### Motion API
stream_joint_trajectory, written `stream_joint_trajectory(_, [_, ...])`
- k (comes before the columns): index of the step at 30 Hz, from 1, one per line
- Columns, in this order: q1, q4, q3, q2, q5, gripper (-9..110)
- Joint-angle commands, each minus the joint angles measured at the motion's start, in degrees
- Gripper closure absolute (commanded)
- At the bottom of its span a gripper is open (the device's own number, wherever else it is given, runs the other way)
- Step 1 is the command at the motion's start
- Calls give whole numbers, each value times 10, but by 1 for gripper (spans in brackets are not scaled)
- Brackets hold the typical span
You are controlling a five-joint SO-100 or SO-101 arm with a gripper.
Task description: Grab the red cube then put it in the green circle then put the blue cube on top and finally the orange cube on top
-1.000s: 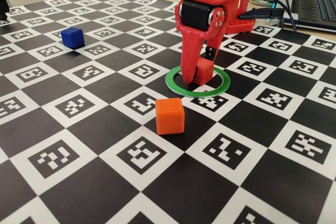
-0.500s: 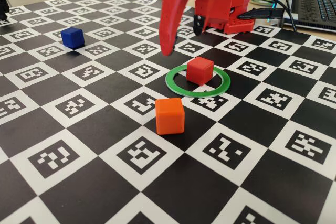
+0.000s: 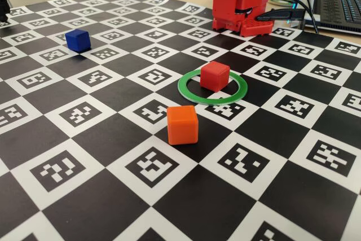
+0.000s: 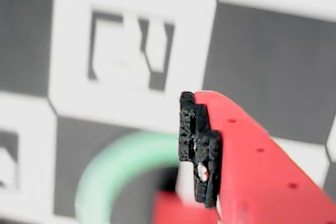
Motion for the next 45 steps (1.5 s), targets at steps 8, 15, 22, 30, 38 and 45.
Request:
stream_joint_trajectory(8, [160, 9, -154, -113, -93, 53])
stream_joint_trajectory(15, [180, -18, -203, -211, -108, 52])
stream_joint_trajectory(22, [186, -90, -136, -242, -111, 52])
stream_joint_trajectory(30, [191, -149, -76, -253, -115, 53])
stream_joint_trajectory(38, [199, -197, -43, -276, -123, 52])
stream_joint_trajectory(45, [203, -223, -25, -282, -127, 52])
